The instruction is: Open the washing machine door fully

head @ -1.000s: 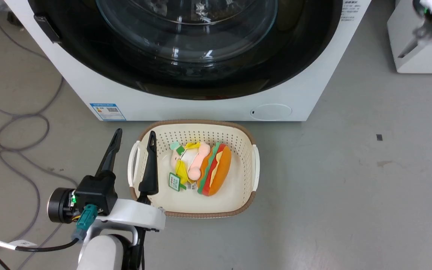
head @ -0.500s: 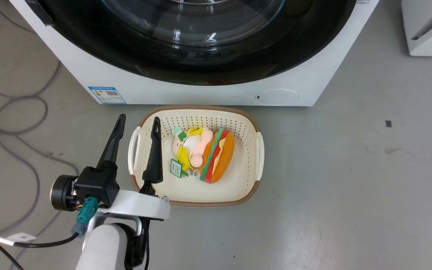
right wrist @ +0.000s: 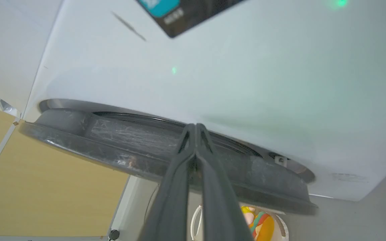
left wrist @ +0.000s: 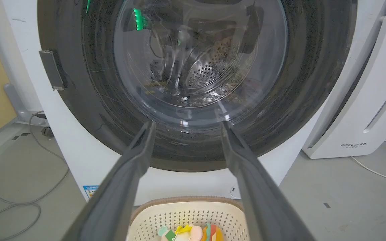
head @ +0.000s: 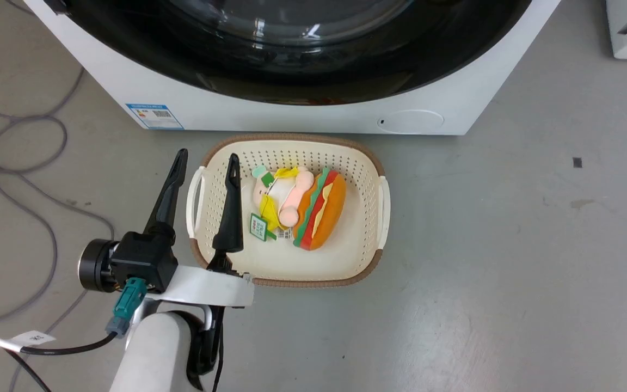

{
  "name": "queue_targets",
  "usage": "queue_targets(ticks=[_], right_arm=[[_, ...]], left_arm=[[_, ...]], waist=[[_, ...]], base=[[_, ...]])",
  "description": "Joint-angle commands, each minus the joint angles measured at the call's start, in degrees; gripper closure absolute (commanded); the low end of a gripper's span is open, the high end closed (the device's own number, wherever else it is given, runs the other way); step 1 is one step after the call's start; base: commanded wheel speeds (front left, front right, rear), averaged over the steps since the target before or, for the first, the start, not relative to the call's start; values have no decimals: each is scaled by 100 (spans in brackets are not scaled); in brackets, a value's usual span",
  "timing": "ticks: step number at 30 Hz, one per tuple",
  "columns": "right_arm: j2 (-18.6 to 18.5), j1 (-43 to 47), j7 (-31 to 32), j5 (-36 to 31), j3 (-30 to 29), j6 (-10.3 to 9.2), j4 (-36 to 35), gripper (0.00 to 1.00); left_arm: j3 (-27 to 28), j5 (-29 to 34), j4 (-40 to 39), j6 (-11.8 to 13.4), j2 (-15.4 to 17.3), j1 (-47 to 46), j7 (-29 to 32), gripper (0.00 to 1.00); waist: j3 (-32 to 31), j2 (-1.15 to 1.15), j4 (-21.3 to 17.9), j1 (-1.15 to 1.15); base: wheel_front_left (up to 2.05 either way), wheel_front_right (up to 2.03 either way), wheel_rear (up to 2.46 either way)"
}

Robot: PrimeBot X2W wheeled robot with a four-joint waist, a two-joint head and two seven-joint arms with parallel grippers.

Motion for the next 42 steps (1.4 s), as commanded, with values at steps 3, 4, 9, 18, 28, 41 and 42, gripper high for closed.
queue_targets(ticks=[3,4,9,18,28,41,42], right_arm=[[103,-280,174,215,204,5,177,100],[143,-272,221,215,218,5,177,100],[322,-204,443,191,297,5,177,100],[451,44,393,157,339,5,177,100],[471,293,152,312,225,5,177,100],[553,760,621,417,223,5,69,100],[545,851,665,443,208,5,21,100]], left_arm=[[-30,-52,16,33,5,-131,-72,0],[-33,-55,19,37,5,-131,-72,0],[-43,-71,31,54,5,-120,-72,0],[-70,-86,28,65,5,-123,-72,0],[-100,-90,50,78,5,-143,-72,0],[-75,-51,191,78,5,-1,-72,0],[-69,-38,207,77,5,23,-72,0]], waist=[[47,0,6,0],[42,0,5,0],[7,0,1,0],[26,0,-6,0],[71,0,34,0],[-326,0,19,0],[-388,0,19,0]], base=[[0,0,0],[0,0,0],[0,0,0],[0,0,0],[0,0,0],[0,0,0],[0,0,0]])
